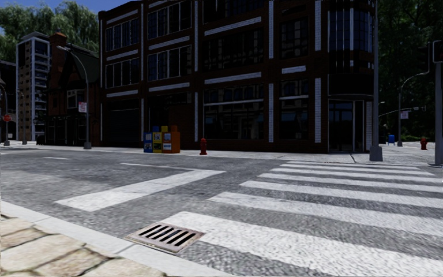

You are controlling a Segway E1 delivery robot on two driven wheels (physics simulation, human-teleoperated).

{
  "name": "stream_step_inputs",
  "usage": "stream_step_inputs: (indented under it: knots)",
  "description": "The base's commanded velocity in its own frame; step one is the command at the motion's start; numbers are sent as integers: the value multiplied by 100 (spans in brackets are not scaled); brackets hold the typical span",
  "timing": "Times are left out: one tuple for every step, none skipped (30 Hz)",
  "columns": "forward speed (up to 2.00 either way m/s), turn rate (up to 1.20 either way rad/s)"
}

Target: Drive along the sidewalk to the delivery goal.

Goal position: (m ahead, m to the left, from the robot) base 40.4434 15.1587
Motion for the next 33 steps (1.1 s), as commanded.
stream_step_inputs:
  knots:
    - [159,-38]
    - [155,-39]
    - [154,-40]
    - [152,-43]
    - [150,-45]
    - [150,-45]
    - [149,-46]
    - [149,-46]
    - [149,-47]
    - [149,-47]
    - [149,-47]
    - [149,-47]
    - [149,-47]
    - [149,-47]
    - [149,-47]
    - [149,-47]
    - [149,-47]
    - [149,-47]
    - [149,-47]
    - [149,-47]
    - [149,-47]
    - [149,-47]
    - [149,-47]
    - [149,-47]
    - [149,-47]
    - [149,-47]
    - [149,-47]
    - [149,-47]
    - [149,-47]
    - [149,-47]
    - [149,-47]
    - [149,-47]
    - [149,-47]
